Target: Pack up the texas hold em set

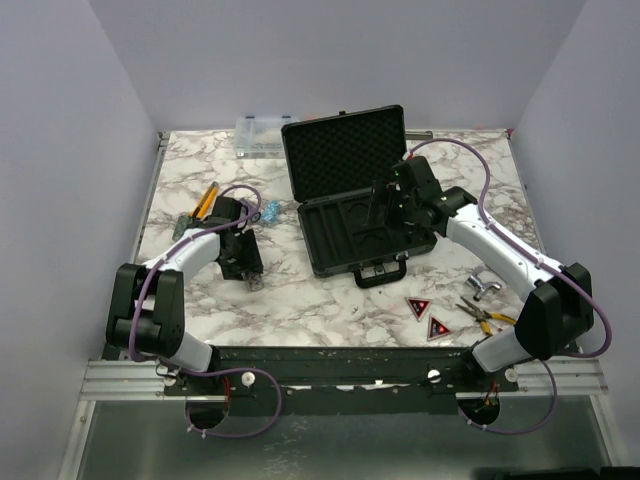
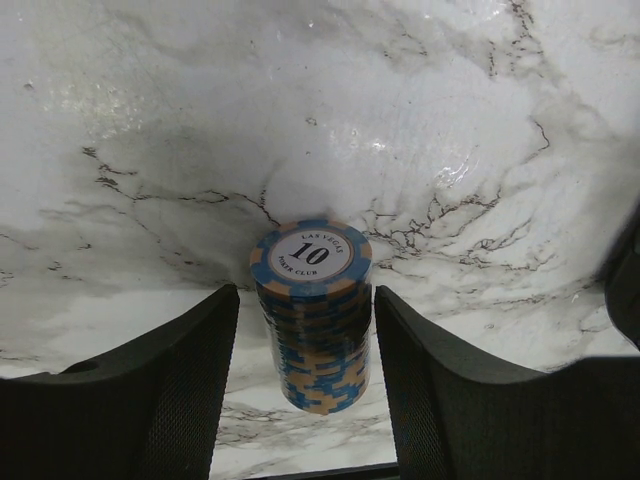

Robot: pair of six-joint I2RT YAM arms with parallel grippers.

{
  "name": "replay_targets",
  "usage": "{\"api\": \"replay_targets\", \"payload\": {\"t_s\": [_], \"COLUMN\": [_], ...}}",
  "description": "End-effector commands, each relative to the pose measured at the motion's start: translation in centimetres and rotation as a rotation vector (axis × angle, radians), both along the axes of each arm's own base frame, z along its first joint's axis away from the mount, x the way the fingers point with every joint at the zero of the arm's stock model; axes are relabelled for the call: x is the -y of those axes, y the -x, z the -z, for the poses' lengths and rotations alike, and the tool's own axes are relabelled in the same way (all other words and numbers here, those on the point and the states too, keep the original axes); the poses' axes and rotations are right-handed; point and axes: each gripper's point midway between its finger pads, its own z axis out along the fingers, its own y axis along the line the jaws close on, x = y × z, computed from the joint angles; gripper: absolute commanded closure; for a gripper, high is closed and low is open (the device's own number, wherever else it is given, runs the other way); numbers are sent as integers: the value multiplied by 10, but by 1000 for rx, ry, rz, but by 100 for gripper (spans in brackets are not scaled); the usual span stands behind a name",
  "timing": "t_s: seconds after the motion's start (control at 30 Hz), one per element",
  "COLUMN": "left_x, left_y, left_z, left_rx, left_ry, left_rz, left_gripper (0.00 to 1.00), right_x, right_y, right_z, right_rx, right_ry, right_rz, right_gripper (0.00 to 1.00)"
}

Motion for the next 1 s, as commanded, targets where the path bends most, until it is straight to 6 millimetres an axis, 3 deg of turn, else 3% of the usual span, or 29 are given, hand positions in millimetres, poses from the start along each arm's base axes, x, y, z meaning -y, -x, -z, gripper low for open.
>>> {"api": "replay_targets", "payload": {"t_s": [0.0,0.37,0.6,0.97], "left_x": [-4,3,9,26], "left_y": [-15,-15,-13,-12], "left_z": [-7,-3,-14,-59], "left_rx": [41,21,52,191], "left_ry": [-31,1,41,165], "left_rz": [-30,-8,25,40], "left_gripper": [43,71,100,100], "right_x": [2,6,5,-12], "right_y": [6,11,11,20], "right_z": [-4,-4,-5,-17], "right_rx": [-3,-2,1,11], "right_ry": [-14,-13,-27,-119], "right_rz": [9,24,29,-47], "right_gripper": [3,3,3,4]}}
